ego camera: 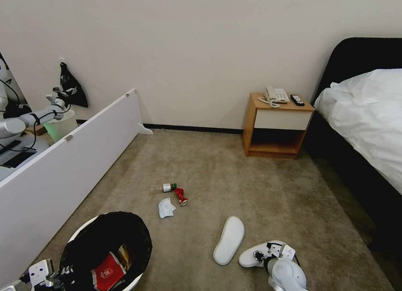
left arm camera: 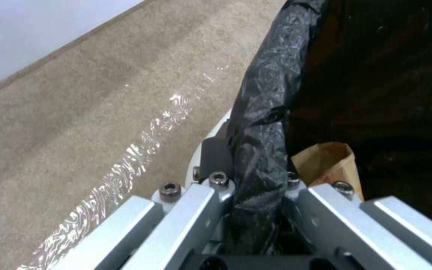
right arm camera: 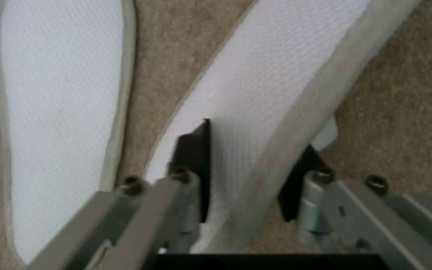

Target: Pick up the trash bin and place the garbage on the floor into it.

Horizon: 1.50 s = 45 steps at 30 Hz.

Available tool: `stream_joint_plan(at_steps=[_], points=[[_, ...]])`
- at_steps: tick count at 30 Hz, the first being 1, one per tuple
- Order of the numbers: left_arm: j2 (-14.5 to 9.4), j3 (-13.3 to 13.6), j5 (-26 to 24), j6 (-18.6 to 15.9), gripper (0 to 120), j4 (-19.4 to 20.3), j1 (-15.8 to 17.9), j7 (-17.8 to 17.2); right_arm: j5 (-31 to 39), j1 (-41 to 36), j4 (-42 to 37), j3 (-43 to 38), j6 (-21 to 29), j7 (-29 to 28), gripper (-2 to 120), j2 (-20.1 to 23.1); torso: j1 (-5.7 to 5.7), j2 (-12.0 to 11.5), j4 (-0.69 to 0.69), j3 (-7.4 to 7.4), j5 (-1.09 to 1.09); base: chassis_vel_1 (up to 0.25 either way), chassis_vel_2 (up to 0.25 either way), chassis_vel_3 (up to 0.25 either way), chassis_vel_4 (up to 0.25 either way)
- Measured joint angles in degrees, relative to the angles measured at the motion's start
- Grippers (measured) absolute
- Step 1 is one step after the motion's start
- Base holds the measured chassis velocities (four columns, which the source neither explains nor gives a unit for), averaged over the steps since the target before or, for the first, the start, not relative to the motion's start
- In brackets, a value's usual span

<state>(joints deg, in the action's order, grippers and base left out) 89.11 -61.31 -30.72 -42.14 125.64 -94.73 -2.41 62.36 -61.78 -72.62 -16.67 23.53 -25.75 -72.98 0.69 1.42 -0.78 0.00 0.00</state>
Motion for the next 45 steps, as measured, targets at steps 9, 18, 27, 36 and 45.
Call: stream_joint_plan(at_steps=[9, 18, 27, 36, 45], points=[[0.01, 0.37, 0.09, 0.00, 2, -0.12, 0.40, 0.00, -0.96, -2.41, -4.26, -0.18, -0.84, 0.40, 2, 2.49, 0.00, 0.00, -0.01, 0.00, 0.01, 0.000, 0.000, 0.000, 0.000], [0.06, 1.28, 0.03, 0.00, 2, 0.46, 0.76, -0.14, -5.65, -6.46, -16.18, -0.65, -7.22, 3.33, 2, 10.68, 0.00, 0.00, -0.02, 0.00, 0.01, 0.000, 0.000, 0.000, 0.000], [-0.10, 2.17, -0.89, 0.00, 2, 1.90, 0.89, -0.72, -6.25, -5.23, -33.24, 0.85, -10.27, 3.49, 2, 18.24, 0.00, 0.01, 0.00, 0.00, 0.00, 0.000, 0.000, 0.000, 0.000], [-1.22, 1.91, -4.61, 0.01, 2, 3.97, 0.63, -2.53, -5.99, 2.47, -43.88, 5.49, -13.67, 4.80, 2, 24.59, 0.00, 0.01, 0.00, 0.00, 0.00, 0.000, 0.000, 0.000, 0.000], [-3.07, 3.03, -8.68, 0.02, 2, 6.62, -1.04, -4.22, -8.47, 25.10, -51.65, 25.00, -19.22, 9.31, 2, 30.93, 0.00, 0.01, -0.01, 0.00, -0.02, 0.000, 0.000, 0.000, 0.000]])
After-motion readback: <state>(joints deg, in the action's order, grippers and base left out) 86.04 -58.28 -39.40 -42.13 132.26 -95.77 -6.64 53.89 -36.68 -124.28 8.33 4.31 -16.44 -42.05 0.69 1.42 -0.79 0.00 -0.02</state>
